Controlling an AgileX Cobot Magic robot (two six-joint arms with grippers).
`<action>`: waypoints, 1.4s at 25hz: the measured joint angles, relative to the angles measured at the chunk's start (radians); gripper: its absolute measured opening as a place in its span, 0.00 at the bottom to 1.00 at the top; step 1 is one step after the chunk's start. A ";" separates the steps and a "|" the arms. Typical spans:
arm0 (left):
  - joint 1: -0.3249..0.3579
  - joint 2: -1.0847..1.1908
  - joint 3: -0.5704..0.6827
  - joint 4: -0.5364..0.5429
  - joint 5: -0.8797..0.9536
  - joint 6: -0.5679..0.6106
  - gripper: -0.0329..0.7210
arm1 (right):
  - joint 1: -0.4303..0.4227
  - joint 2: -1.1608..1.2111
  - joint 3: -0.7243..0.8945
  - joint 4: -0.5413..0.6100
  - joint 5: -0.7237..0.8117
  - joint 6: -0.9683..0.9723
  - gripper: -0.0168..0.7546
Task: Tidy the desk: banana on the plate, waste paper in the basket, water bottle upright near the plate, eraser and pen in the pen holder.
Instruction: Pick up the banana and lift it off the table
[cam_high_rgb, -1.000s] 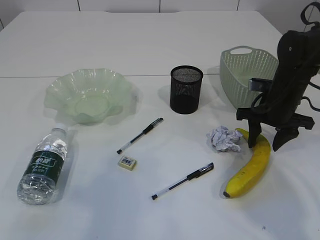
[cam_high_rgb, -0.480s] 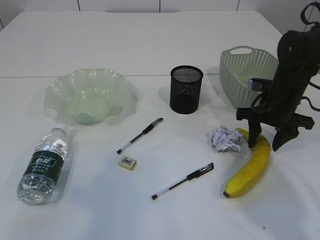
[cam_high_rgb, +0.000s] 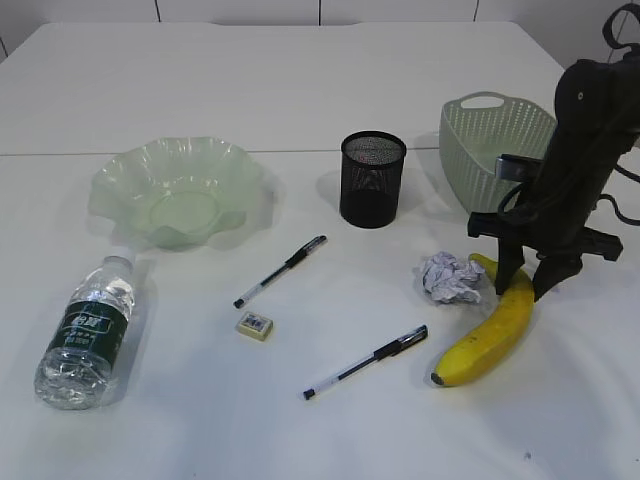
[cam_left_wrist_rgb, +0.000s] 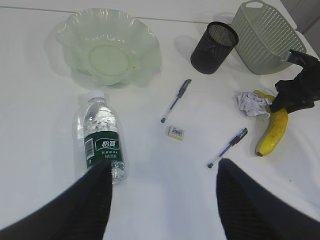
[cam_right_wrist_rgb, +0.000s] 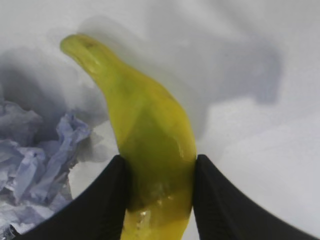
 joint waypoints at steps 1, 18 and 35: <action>0.000 0.000 0.000 0.000 0.000 0.000 0.66 | 0.000 0.000 0.000 -0.004 0.000 0.000 0.41; 0.000 0.000 0.000 -0.006 0.050 0.000 0.66 | 0.000 0.000 -0.007 -0.086 0.040 0.000 0.40; 0.000 0.000 0.000 -0.011 0.077 0.000 0.66 | 0.000 0.000 -0.010 -0.096 0.113 0.000 0.34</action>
